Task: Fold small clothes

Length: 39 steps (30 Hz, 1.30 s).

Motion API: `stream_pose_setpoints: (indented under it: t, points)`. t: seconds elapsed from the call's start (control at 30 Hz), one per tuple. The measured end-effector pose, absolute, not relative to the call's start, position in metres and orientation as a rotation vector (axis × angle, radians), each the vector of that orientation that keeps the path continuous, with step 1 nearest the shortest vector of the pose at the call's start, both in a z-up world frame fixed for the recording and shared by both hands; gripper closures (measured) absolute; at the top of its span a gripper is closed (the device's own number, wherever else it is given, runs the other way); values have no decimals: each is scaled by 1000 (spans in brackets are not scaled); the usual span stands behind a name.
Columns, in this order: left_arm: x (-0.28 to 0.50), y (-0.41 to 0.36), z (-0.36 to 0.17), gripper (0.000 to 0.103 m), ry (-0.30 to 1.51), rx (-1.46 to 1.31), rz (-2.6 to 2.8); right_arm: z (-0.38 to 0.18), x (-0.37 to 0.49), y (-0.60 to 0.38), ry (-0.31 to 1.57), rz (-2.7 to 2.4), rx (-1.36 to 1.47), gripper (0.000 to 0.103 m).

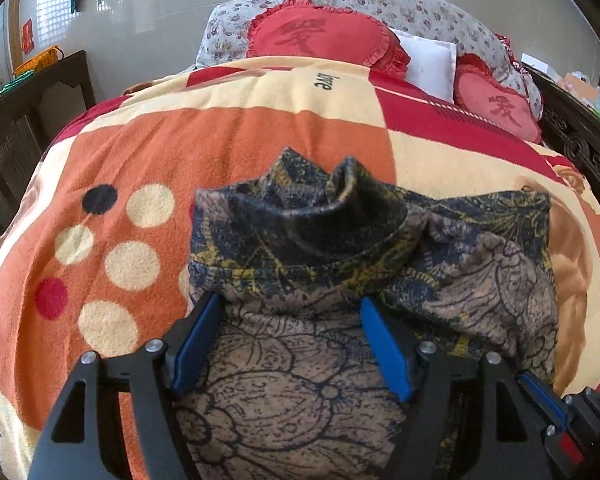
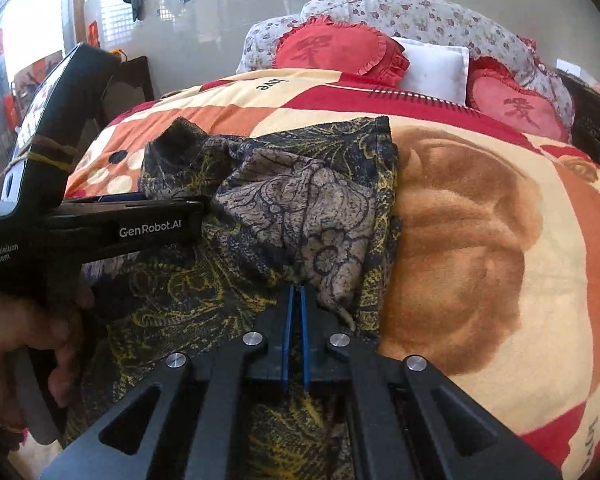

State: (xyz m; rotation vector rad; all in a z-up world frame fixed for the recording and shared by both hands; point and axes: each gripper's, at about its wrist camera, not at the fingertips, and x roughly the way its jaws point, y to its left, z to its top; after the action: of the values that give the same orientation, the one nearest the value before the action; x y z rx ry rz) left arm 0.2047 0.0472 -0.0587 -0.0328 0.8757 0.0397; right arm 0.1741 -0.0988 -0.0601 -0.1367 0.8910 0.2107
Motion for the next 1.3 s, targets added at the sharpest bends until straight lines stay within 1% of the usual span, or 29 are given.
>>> stream_pose_setpoints:
  t: [0.27,0.33,0.37,0.43,0.47,0.5,0.7,0.73,0.77,0.87,0.93,0.97,1.0,1.07,1.2,1.3]
  points:
    - [205,47,-59,27,875,-33,39,-61,175,-97,889,202,-154,92]
    - [205,46,-59,26,877,-33,37,-61,175,-97,889,204,-151,92]
    - [206,46,-59,23,881,-35,32,-61,175,-98,890,205,-147,92]
    - [208,45,-58,13,898,-45,-8,-61,176,-97,890,205,-147,92]
    - [208,44,-58,2,909,-49,-31,-61,175,-98,890,204,-148,92]
    - [211,43,-58,0,931,-50,-63,-61,176,-98,890,204,-148,92]
    - [223,37,-53,0,1028,-34,-62,-62,175,-94,885,189,-179,92]
    - [224,38,-50,2,1047,-23,-64,-61,174,-93,886,187,-188,92]
    - [220,41,-42,8,1046,-13,-46,-59,174,-92,891,188,-192,91]
    - [188,56,-7,7,939,10,-6,-34,165,-93,935,168,-202,90]
    - [155,66,9,4,909,12,-11,-6,138,-103,869,156,-199,81]
    - [137,70,12,0,914,14,-7,2,127,-106,847,146,-208,78]
    - [121,71,12,0,926,20,-1,11,111,-112,826,130,-221,75]
    - [86,69,6,0,978,54,27,23,84,-122,832,120,-216,74]
    - [24,57,-16,0,1095,27,1,35,35,-138,918,113,-140,73]
    - [-4,47,-24,0,1123,24,-20,40,10,-142,957,112,-95,70]
